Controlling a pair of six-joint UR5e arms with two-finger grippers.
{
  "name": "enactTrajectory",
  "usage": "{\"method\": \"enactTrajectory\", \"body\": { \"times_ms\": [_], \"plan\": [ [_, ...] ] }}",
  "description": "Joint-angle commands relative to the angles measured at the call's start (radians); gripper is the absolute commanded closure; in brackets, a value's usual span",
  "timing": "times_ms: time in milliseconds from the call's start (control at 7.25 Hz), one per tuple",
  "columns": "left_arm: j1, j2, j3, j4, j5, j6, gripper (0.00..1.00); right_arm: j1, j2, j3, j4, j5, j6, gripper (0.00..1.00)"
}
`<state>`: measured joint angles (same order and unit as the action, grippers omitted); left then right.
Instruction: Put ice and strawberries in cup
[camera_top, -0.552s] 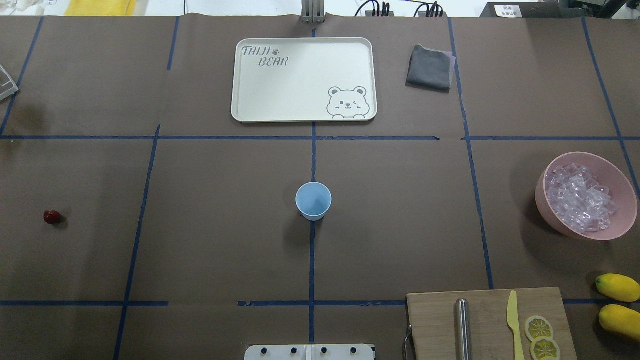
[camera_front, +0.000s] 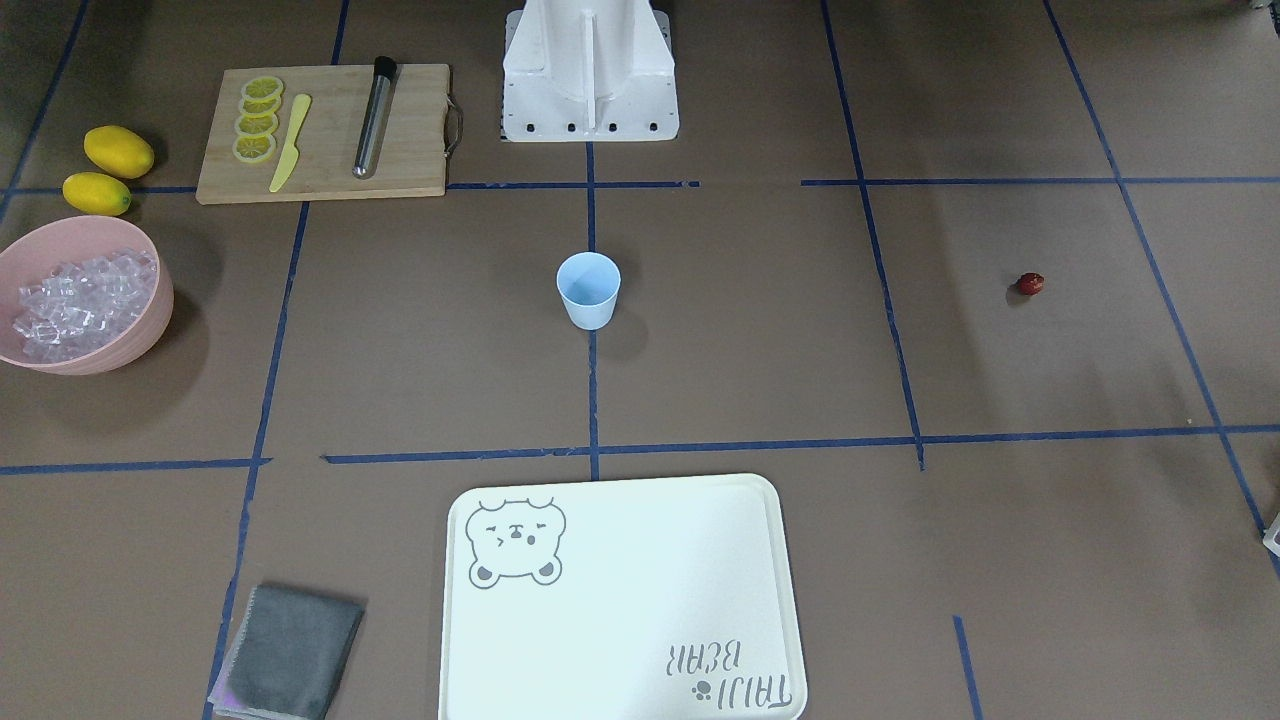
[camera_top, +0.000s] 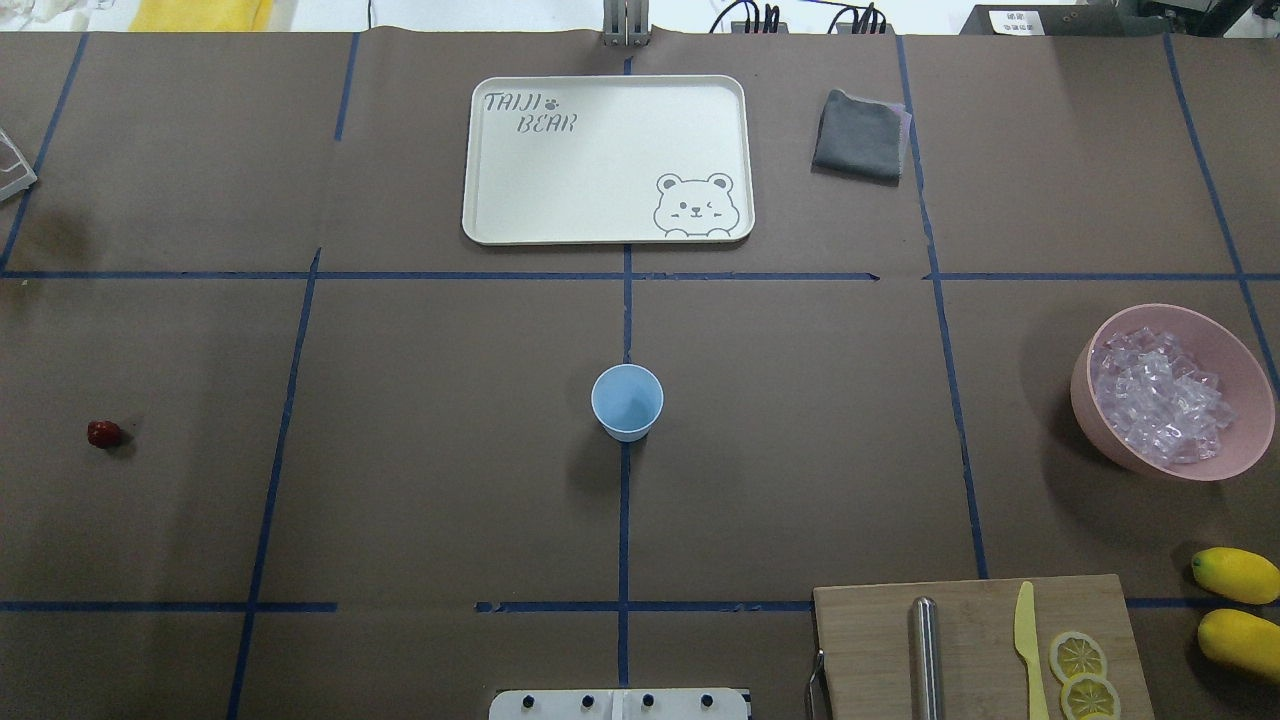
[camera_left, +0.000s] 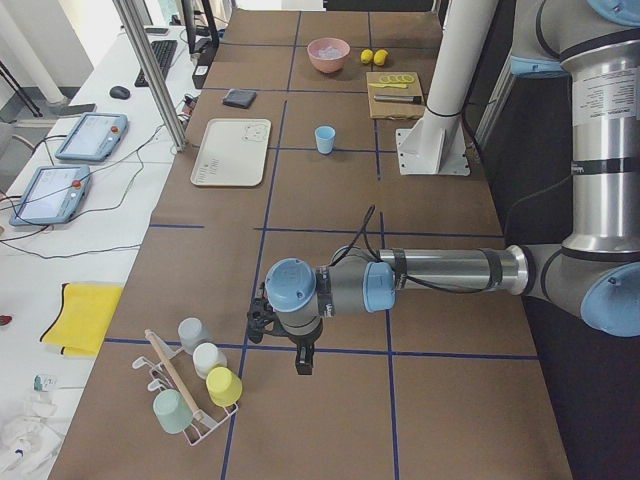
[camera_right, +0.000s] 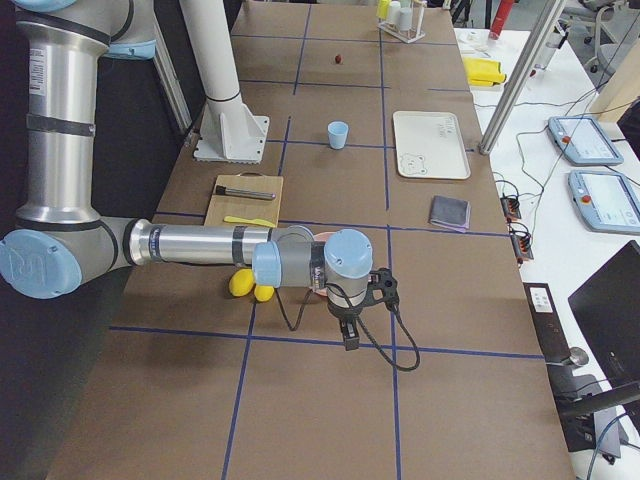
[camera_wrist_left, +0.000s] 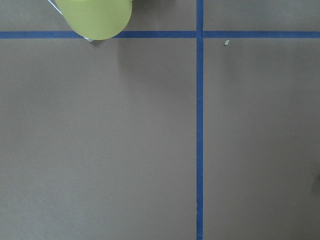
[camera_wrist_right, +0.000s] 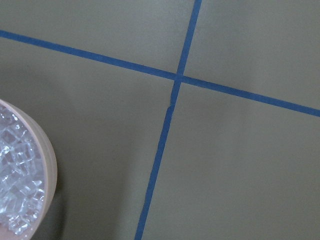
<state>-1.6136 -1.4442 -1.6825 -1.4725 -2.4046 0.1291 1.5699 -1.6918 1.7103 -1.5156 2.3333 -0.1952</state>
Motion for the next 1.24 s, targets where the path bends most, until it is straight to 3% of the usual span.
{"method": "enactTrajectory", "body": {
  "times_ms": [0, 414, 690, 1103],
  "plan": [
    [0.0, -0.001, 0.001, 0.0, -0.001, 0.001, 0.0, -0.017, 0.0, 0.037, 0.063, 0.008, 0.008, 0.0],
    [0.0, -0.001, 0.0, 0.0, -0.001, 0.003, 0.0, -0.198, -0.017, 0.143, 0.122, 0.032, 0.274, 0.0],
    [0.0, -0.001, 0.0, 0.0, -0.001, 0.003, 0.0, -0.298, -0.061, 0.143, 0.347, 0.017, 0.396, 0.0],
    [0.0, -0.001, 0.0, 0.0, -0.001, 0.003, 0.0, -0.459, -0.1, 0.143, 0.518, -0.11, 0.699, 0.01]
  ]
}}
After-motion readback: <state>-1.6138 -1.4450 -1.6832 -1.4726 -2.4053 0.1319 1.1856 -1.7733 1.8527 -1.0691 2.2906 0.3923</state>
